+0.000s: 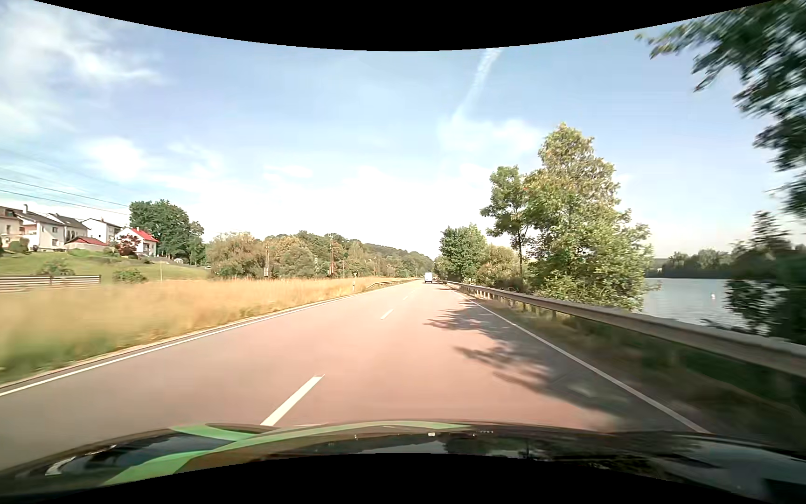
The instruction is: Follow the waypoints while adhering to traffic rules and regulations
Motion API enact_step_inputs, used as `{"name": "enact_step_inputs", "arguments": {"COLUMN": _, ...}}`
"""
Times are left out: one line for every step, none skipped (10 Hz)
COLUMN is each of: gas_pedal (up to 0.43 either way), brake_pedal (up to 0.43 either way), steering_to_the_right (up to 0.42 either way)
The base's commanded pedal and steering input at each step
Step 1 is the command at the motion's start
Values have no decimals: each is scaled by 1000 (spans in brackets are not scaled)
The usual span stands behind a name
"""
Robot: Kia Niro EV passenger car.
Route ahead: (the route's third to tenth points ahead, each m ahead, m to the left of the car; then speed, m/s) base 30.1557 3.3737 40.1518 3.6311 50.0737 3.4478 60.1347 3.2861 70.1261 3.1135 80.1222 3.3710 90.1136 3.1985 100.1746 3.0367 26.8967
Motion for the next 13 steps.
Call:
{"name": "enact_step_inputs", "arguments": {"gas_pedal": 169, "brake_pedal": 0, "steering_to_the_right": 0}}
{"name": "enact_step_inputs", "arguments": {"gas_pedal": 169, "brake_pedal": 0, "steering_to_the_right": 0}}
{"name": "enact_step_inputs", "arguments": {"gas_pedal": 169, "brake_pedal": 0, "steering_to_the_right": 0}}
{"name": "enact_step_inputs", "arguments": {"gas_pedal": 169, "brake_pedal": 0, "steering_to_the_right": 0}}
{"name": "enact_step_inputs", "arguments": {"gas_pedal": 169, "brake_pedal": 0, "steering_to_the_right": 0}}
{"name": "enact_step_inputs", "arguments": {"gas_pedal": 169, "brake_pedal": 0, "steering_to_the_right": 0}}
{"name": "enact_step_inputs", "arguments": {"gas_pedal": 157, "brake_pedal": 0, "steering_to_the_right": -1}}
{"name": "enact_step_inputs", "arguments": {"gas_pedal": 157, "brake_pedal": 0, "steering_to_the_right": -1}}
{"name": "enact_step_inputs", "arguments": {"gas_pedal": 157, "brake_pedal": 0, "steering_to_the_right": -1}}
{"name": "enact_step_inputs", "arguments": {"gas_pedal": 157, "brake_pedal": 0, "steering_to_the_right": -1}}
{"name": "enact_step_inputs", "arguments": {"gas_pedal": 157, "brake_pedal": 0, "steering_to_the_right": -1}}
{"name": "enact_step_inputs", "arguments": {"gas_pedal": 157, "brake_pedal": 0, "steering_to_the_right": -1}}
{"name": "enact_step_inputs", "arguments": {"gas_pedal": 157, "brake_pedal": 0, "steering_to_the_right": -1}}
